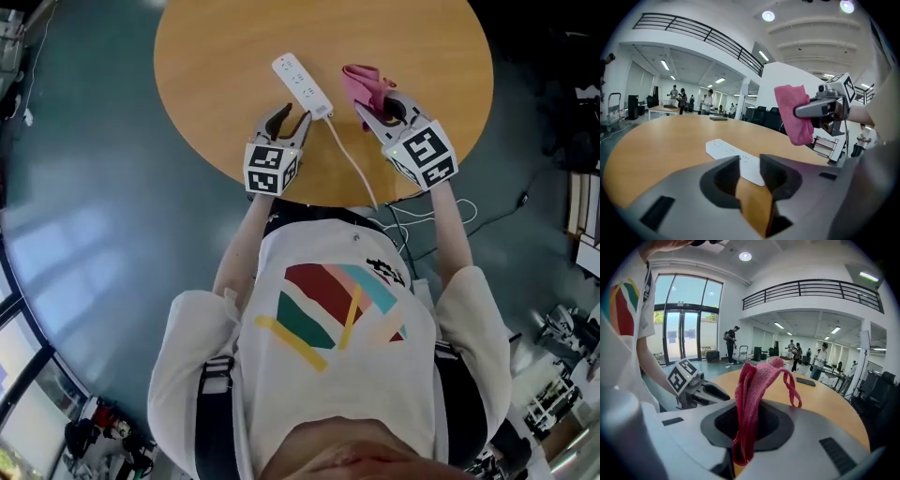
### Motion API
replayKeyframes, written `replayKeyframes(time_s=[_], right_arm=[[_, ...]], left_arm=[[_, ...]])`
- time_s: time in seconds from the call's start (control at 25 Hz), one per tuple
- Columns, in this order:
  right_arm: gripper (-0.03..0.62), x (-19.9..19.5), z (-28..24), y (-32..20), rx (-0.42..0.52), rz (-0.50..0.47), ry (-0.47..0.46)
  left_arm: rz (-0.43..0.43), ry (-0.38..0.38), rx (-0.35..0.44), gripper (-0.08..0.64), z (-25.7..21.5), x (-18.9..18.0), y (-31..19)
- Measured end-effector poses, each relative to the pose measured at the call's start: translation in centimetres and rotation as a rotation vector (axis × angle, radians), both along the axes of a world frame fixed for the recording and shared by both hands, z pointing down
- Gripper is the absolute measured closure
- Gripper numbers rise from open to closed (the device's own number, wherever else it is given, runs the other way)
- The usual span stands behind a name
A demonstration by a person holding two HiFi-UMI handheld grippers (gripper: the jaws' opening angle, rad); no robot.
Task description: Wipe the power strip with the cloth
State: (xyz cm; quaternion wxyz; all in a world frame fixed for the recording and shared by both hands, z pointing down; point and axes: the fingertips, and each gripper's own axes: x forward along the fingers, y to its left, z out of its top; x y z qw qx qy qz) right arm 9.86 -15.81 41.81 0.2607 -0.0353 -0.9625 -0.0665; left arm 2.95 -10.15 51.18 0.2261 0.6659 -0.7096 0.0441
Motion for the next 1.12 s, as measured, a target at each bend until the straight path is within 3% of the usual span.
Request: replayKeyframes(time_s=[0.08, 0.28, 0.36, 0.48, 0.64, 0.84, 1.12], right_arm=[[0.554, -2.1, 0.8, -0.9, 0.015, -0.041, 0.022], [0.554, -6.4, 3.3, -1.2, 0.122, -0.202, 0.130], [0.554, -7.7, 4.3, -1.2, 0.137, -0.250, 0.166], [0.552, -9.3, 5.4, -1.6, 0.181, -0.301, 0.222], [0.554, -11.8, 6.8, -2.7, 0.471, -0.444, 0.338], [0.554, -15.9, 8.6, -2.4, 0.813, -0.708, 0.460], [0.552, -18.6, 11.1, -1.1, 0.969, -0.885, 0.546]], left_arm=[[-0.033, -0.051, -0.007, 0.517, -0.2, -1.8, -0.1], [0.085, -0.279, -0.068, 0.517, 0.2, -4.0, -1.0], [0.136, -0.323, -0.081, 0.517, 0.1, -4.6, -1.6], [0.185, -0.320, -0.094, 0.517, 0.1, -5.2, -2.7], [0.223, -0.323, -0.122, 0.517, 0.6, -5.9, -3.4], [0.070, -0.237, -0.130, 0.517, 1.0, -9.3, -1.1], [-0.037, -0.190, -0.151, 0.517, 2.2, -11.7, 2.8]])
